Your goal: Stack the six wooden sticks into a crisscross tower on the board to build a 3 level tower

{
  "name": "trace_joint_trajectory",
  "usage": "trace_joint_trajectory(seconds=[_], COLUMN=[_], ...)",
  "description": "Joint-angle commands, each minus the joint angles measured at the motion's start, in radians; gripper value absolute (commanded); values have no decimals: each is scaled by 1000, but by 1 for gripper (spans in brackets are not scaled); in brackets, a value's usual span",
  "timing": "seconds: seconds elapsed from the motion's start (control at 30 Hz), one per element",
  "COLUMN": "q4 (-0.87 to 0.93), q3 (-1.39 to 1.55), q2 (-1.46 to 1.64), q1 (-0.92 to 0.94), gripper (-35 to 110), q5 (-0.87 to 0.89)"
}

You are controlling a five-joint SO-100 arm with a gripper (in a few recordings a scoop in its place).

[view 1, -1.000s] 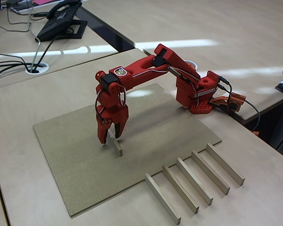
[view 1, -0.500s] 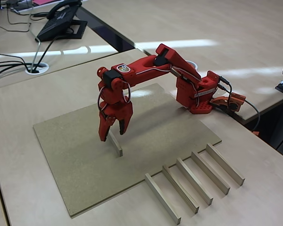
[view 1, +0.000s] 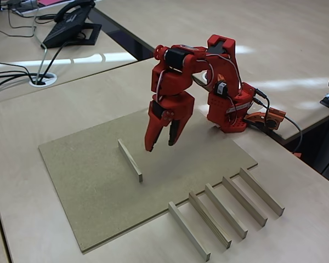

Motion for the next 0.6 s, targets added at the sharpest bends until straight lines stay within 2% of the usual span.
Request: trace_joint_trajectory(seconds=[0.0, 0.27, 0.57], q4=[-6, -35, -140], q3=[66, 104, 201], q2=[106, 124, 143], q1=[-126, -402, -601], gripper=[26, 25, 25], q5=[117, 371, 566])
